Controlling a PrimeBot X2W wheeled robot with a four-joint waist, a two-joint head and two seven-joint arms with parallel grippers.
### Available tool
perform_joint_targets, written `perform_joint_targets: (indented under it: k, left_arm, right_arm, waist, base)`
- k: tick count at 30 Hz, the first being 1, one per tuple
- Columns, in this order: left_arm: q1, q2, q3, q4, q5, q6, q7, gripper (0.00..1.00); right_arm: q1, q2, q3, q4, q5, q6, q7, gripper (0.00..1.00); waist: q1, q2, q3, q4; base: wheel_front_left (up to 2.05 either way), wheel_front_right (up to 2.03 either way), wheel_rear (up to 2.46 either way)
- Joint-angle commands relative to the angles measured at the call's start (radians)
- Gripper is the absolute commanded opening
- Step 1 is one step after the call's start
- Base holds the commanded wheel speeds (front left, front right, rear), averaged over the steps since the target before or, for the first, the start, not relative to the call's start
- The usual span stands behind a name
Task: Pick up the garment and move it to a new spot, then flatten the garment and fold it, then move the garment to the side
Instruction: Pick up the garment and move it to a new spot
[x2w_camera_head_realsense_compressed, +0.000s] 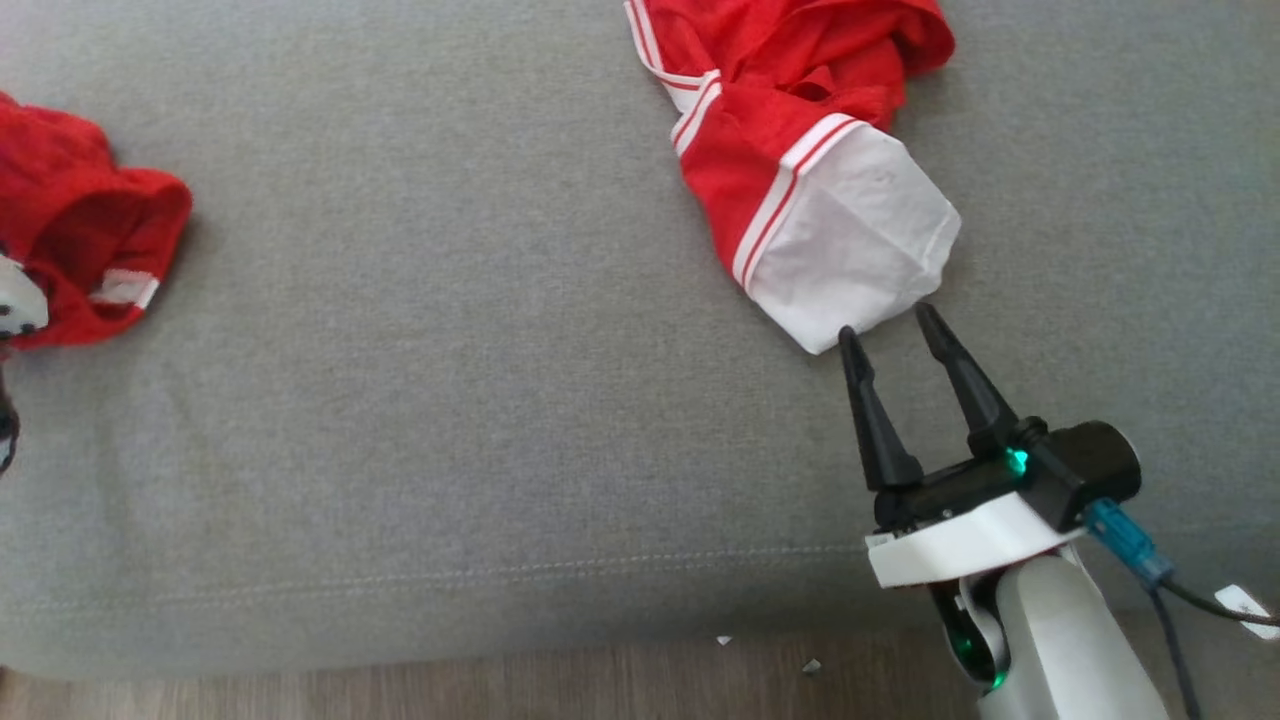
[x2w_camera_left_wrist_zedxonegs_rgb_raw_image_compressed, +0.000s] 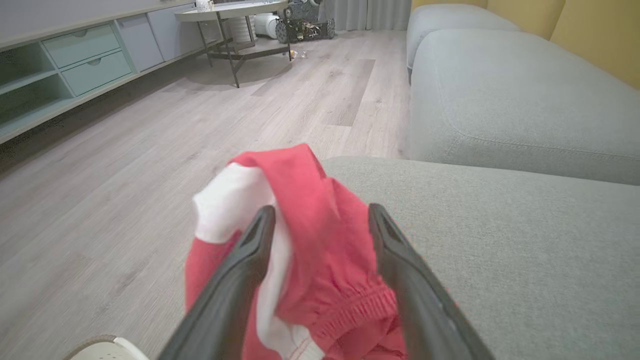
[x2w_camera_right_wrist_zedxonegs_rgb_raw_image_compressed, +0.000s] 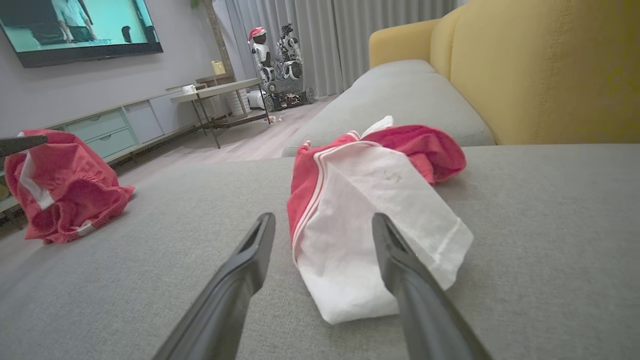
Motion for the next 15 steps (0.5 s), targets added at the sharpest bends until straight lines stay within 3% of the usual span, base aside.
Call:
perform_joint_targets:
  k: [1,7,12,15]
  left_arm:
    - [-0.033,0.056,0.047,-0.012,0.003,0.002,-0.027,1.0]
    - [0.011,0.008,0.064,-0.128,0.05,0.025,-0.049,1.0]
    - [0.16,-0.056,0.143,-0.399,0.093,0.04,-0.049,1.0]
    - [0.284,-0.099,0.181,-0.572,0.149,0.072,-0.049,1.0]
  right_arm:
    - [-0.026,0.006,0.019,-0.034,0.0,0.007,-0.004,1.0]
    - [-0.029,0.006,0.004,-0.04,0.018,0.007,-0.004,1.0]
    - [-0.027,0.006,-0.012,-0.048,0.052,0.007,-0.004,1.0]
    - [-0.029,0.006,-0.022,-0.062,0.057,0.007,-0.004,1.0]
  waist:
    - [0.0,0.0,-0.004,-0.009]
    - [0.0,0.0,-0.057,-0.019]
    - [0.0,0.0,-0.102,-0.034]
    - [0.0,0.0,-0.121,-0.046]
  base:
    - [0.0,0.0,0.0]
    - [0.0,0.0,0.0]
    - [0.0,0.0,0.0]
    - [0.0,0.0,0.0]
